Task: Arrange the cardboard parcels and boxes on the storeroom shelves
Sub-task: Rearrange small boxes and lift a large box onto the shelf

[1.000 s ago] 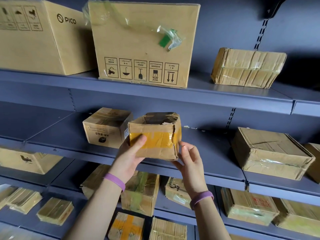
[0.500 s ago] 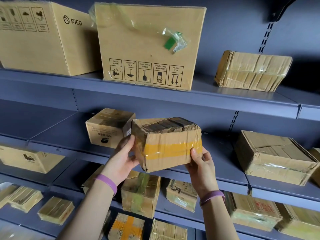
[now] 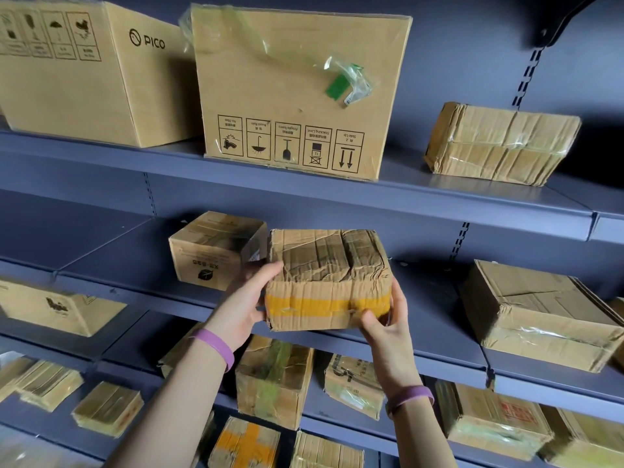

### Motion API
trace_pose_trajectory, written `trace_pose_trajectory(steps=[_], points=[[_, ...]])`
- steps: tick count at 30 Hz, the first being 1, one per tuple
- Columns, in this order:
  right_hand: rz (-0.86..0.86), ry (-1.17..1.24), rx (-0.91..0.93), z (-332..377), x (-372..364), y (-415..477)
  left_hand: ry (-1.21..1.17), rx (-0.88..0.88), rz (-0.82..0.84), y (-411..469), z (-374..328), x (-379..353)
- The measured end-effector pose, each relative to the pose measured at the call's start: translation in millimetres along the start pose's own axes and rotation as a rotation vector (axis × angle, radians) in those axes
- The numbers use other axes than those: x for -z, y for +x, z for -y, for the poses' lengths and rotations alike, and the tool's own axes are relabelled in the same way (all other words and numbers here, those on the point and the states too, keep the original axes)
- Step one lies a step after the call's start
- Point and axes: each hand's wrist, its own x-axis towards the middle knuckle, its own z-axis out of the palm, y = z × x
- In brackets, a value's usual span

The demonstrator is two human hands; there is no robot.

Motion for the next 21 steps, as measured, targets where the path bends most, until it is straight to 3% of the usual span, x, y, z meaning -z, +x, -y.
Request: trace_pose_trajectory(steps=[5, 13, 21], points=[[-0.086, 0.005, -0.114, 20.5, -7.1, -2.0, -0.022, -0.113, -0.058, -1.9, 6.7, 3.2], [-0.161, -0.045, -0.09, 36.4, -17.2, 3.9, 0.093, -0.163, 0.021, -5.7, 6.5, 2.5], [-0.096, -0.079, 0.002, 30.9, -12.4, -0.2, 0.061, -0.069, -0.138, 1.4, 0.5, -4.2]])
